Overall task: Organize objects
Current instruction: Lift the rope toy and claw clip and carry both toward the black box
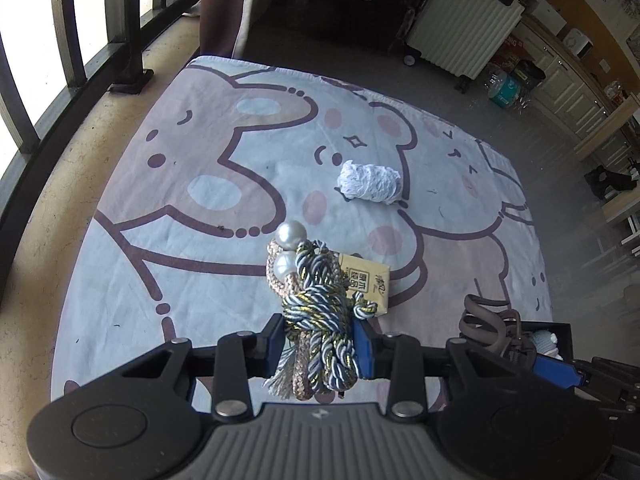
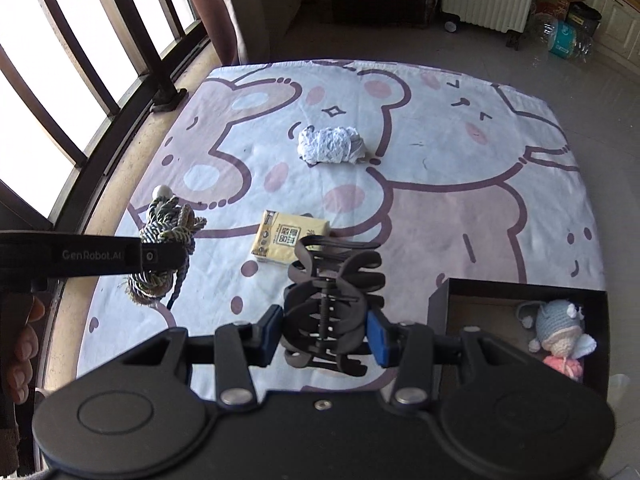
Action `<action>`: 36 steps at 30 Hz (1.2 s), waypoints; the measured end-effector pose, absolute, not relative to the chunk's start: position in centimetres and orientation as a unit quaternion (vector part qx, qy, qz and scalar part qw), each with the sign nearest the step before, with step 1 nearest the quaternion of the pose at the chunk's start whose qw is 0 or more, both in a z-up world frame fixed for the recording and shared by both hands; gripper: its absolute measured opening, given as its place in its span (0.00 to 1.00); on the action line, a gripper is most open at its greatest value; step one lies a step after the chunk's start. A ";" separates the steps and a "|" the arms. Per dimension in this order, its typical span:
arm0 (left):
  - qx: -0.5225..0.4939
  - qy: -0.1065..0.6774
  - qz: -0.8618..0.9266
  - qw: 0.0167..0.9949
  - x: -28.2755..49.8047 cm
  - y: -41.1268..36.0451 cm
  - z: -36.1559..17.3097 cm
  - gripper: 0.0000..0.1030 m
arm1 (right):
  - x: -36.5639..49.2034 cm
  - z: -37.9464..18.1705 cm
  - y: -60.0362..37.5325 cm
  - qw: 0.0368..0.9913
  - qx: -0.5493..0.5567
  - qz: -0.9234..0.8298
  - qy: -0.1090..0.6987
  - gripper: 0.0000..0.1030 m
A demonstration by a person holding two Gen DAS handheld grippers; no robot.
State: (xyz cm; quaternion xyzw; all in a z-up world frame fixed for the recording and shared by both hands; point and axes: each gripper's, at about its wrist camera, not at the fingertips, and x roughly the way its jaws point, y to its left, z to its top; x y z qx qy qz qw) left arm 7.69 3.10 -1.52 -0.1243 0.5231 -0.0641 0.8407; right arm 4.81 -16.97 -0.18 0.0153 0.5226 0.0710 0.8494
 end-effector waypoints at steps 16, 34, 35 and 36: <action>-0.138 0.493 -0.105 0.852 6.5 -1.9 1.2 0.37 | 2.8 2.9 -22.6 0.870 0.031 0.036 0.491 0.44; -0.178 0.499 -0.171 0.830 6.4 -9.7 0.4 0.37 | 2.7 1.1 -30.2 0.849 -0.002 0.027 0.528 0.44; -0.177 0.500 -0.175 0.829 6.4 -10.2 0.2 0.37 | 2.7 0.6 -30.8 0.847 0.003 0.024 0.531 0.44; -0.177 0.503 -0.179 0.827 6.4 -10.8 -0.2 0.37 | 2.6 0.2 -31.3 0.845 0.010 0.022 0.534 0.44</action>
